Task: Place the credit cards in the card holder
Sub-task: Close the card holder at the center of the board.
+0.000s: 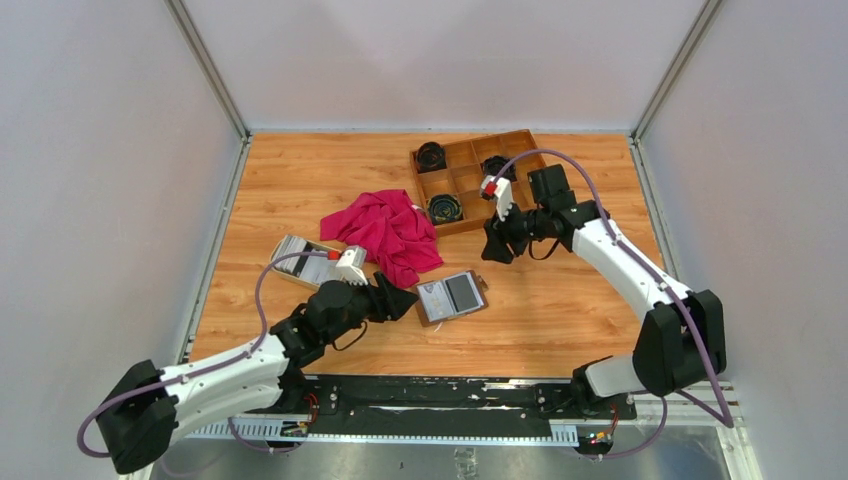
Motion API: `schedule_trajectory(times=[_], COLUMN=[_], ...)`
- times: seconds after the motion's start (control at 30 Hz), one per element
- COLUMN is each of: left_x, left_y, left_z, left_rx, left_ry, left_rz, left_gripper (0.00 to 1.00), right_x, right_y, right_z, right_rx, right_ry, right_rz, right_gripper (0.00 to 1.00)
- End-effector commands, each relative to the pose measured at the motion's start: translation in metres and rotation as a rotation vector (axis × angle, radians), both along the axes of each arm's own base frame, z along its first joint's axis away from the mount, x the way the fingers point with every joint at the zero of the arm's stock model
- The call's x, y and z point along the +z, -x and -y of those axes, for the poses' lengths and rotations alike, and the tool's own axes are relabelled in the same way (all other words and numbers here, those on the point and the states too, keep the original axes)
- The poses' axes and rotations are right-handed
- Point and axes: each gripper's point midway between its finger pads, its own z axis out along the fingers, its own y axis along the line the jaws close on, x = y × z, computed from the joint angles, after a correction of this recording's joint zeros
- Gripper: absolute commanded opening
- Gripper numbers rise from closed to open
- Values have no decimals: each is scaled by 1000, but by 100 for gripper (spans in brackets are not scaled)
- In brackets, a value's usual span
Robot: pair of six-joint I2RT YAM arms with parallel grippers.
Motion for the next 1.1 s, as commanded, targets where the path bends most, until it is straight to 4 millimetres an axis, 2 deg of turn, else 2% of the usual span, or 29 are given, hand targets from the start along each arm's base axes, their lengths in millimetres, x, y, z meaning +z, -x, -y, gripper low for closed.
schedule_trajectory(times=[0.0, 0.23, 0.53, 0.83, 1.07], left_x=[-8, -18, -31, -43, -46], left_y=[-5, -4, -4, -7, -8], left_z=[-21, -19, -11, -9, -6], left_rx=[80, 81, 59, 71, 65], left_ry=[-24, -26, -43, -62, -76], left_rz=[33, -21, -69, -108, -120], left_gripper=[76, 75, 73, 71, 70], right_x=[-32, -79, -104, -101, -91], right_y=[1, 4, 10, 5, -2], right_z=[-3, -10, -11, -7, 3], right_rx=[-170, -266, -270, -252, -265], right_ry=[-9, 171, 318, 366, 392], right_rz=[-149, -225, -203, -132, -59], right_gripper=[51, 51, 52, 43, 42])
